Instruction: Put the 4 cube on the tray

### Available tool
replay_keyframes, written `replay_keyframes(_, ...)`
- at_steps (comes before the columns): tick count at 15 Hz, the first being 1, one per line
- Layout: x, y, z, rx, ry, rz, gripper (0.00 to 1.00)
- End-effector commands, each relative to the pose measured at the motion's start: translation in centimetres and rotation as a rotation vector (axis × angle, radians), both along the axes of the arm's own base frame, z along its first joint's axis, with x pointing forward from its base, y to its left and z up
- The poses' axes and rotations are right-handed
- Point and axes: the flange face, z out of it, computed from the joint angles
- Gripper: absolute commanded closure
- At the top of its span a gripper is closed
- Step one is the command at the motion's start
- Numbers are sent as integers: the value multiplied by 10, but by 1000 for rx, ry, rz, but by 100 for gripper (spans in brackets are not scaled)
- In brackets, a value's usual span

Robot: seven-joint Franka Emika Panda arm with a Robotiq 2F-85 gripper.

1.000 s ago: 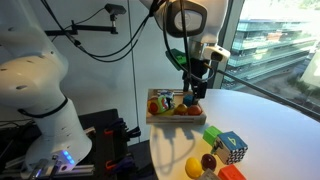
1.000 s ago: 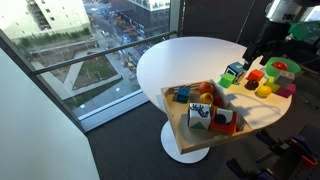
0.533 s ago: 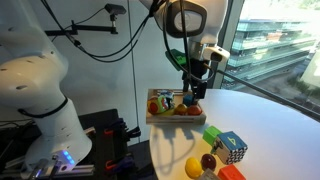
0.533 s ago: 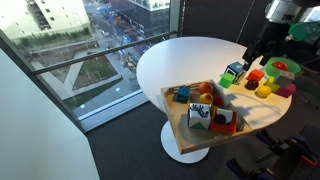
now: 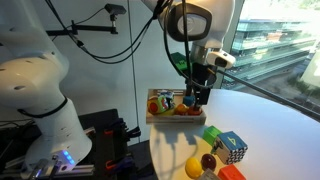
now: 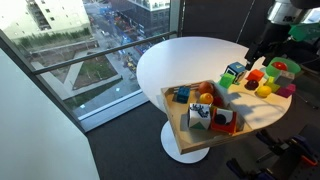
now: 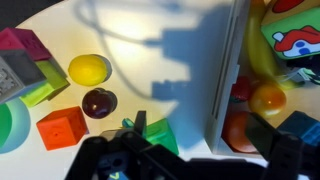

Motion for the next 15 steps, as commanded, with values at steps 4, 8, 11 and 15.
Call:
replay_keyframes(4, 18, -33, -9, -30, 0, -45, 0)
replay_keyframes(8, 31, -47, -23, -46, -8, -67, 0)
replay_keyframes(11, 40, -54, -34, -67, -27, -76, 0)
replay_keyframes(15, 52, -64, -48, -103, -51, -82, 0)
